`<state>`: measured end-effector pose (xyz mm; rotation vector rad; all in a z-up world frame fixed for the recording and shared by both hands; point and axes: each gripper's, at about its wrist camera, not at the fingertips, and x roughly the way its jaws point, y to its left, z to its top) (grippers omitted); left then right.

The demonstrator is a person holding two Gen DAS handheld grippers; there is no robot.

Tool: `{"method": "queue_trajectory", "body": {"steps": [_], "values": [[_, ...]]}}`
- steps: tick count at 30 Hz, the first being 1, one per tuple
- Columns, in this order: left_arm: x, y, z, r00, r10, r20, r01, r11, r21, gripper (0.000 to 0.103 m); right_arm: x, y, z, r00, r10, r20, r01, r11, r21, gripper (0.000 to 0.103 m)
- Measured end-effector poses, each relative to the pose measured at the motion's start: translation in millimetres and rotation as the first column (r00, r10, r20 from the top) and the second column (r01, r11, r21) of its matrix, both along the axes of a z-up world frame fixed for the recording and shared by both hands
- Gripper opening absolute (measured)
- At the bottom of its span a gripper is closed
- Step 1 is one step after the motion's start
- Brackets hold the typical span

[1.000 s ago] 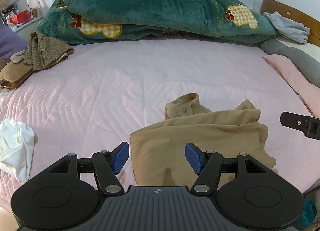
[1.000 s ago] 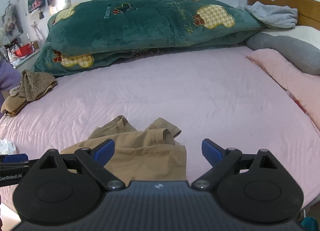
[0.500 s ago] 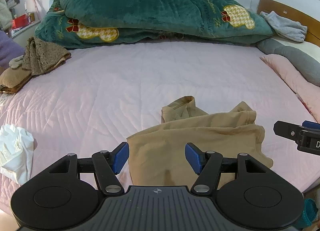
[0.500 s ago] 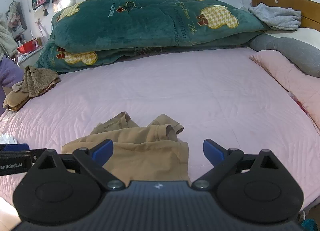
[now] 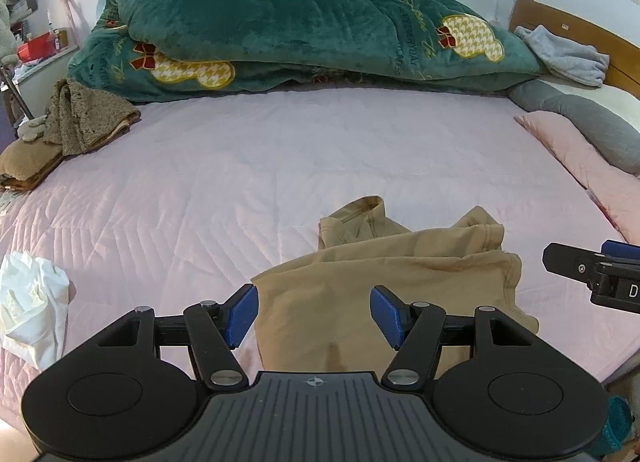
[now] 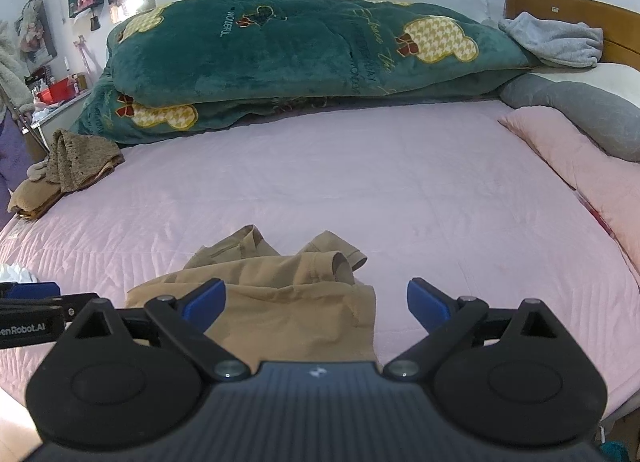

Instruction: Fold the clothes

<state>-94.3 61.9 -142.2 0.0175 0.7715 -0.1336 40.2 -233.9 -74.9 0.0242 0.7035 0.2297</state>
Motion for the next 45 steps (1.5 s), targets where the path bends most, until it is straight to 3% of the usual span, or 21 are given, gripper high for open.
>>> {"method": "queue_trajectory", "body": {"steps": [45], "values": [[-1.6,1.6,-1.4,1.000,0.001,-0.010,-0.001,1.000,0.001,0.064,-1.9,8.0,3.7,1.000,0.002,0.010,-0.002,1.000,0.010,0.099]]}}
